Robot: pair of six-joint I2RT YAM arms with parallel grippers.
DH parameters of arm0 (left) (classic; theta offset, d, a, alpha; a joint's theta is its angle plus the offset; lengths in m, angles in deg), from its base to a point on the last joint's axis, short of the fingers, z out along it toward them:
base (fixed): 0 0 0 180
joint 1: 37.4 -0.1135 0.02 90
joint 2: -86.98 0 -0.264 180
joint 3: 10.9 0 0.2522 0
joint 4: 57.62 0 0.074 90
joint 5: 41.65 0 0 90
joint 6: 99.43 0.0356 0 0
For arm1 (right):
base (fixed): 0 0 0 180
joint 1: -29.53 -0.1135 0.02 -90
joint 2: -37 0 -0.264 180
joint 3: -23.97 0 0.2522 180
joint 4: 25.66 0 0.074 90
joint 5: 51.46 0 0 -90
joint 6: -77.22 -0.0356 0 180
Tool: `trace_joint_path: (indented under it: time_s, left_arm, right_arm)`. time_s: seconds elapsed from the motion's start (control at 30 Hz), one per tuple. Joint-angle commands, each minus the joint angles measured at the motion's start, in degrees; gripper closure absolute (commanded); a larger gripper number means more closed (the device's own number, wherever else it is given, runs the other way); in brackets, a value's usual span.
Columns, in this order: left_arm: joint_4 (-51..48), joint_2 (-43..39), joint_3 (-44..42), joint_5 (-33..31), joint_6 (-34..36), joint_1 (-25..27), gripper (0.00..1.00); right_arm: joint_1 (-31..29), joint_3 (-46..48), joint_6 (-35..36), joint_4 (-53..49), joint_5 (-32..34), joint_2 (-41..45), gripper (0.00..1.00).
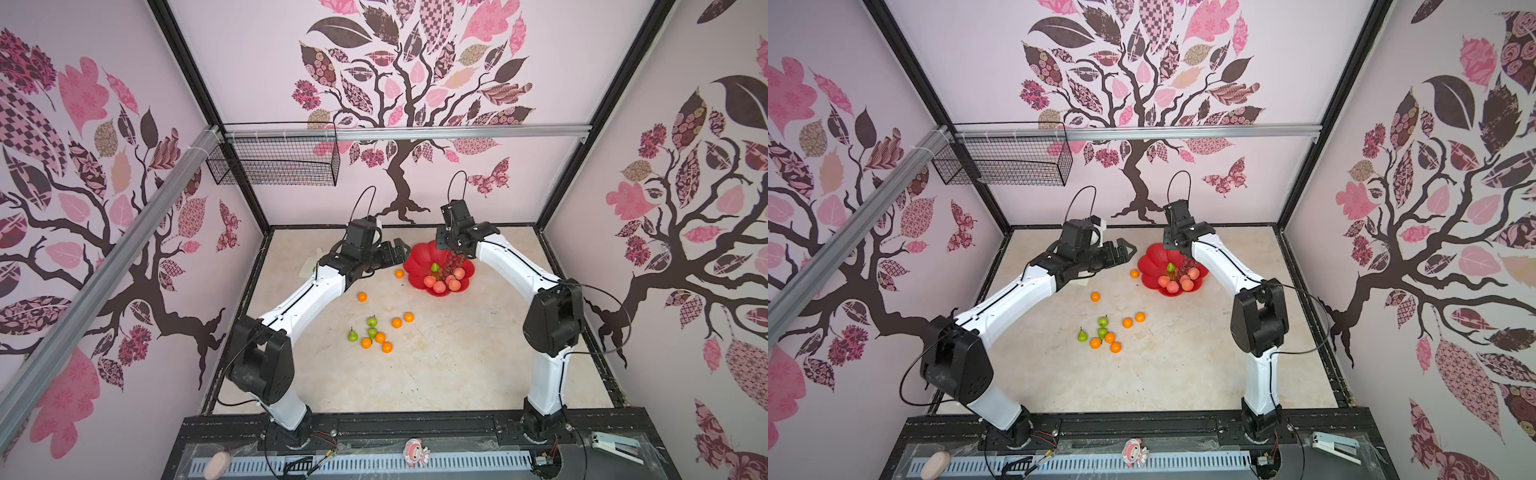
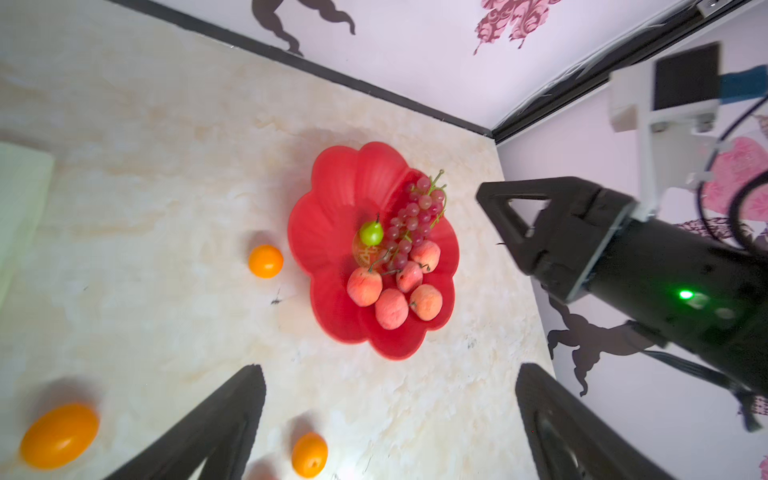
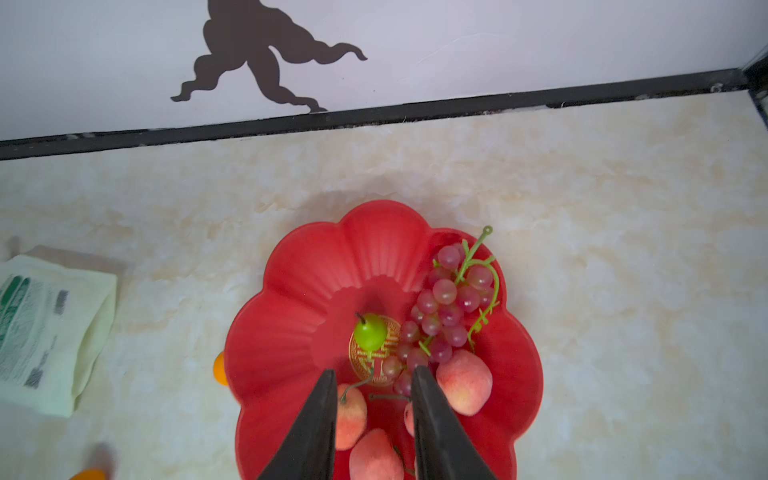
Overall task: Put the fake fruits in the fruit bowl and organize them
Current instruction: 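Move the right gripper back to the green pears while the left arm withdraws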
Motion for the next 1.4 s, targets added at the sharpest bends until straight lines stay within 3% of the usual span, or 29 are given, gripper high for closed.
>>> trace_joint_path:
  time_s: [0.0,0.2,0.43,0.77,1.17,1.37]
  left_arm:
    - [-5.0,-5.5,-5.8,-3.8,-1.4,0.2,0.02]
    - [-10.4,-17.8,-16.4,-8.8,-3.9,0.2,0.02]
    - [-17.5,-32.3,-27.3,-13.5,-7.6,-2.3,0.02]
    - [-22.8,-44.2,-34.9,-9.2,-9.6,-12.3,0.02]
    - [-21.8,-48.5,-41.6,5.1,-8.8,-31.0,0.02]
    - [-21.4,-48.2,-42.4,7.5,-8.1,-33.4,0.02]
  right_arm:
    - [-1.8,6.5,-2.7,2.2,-3.8,6.5,0.66]
    - [-8.9,15.6,-5.8,4.8,-5.3,13.8,0.66]
    - [-19.4,20.3,-9.7,6.7,-6.2,14.2,0.67]
    - [-30.9,14.2,-14.0,7.5,-11.1,3.0,0.68]
    - [-34.0,0.9,-14.9,3.2,-18.7,-11.5,0.68]
    - [-34.0,-7.5,-14.9,-2.2,-20.0,-18.6,0.68]
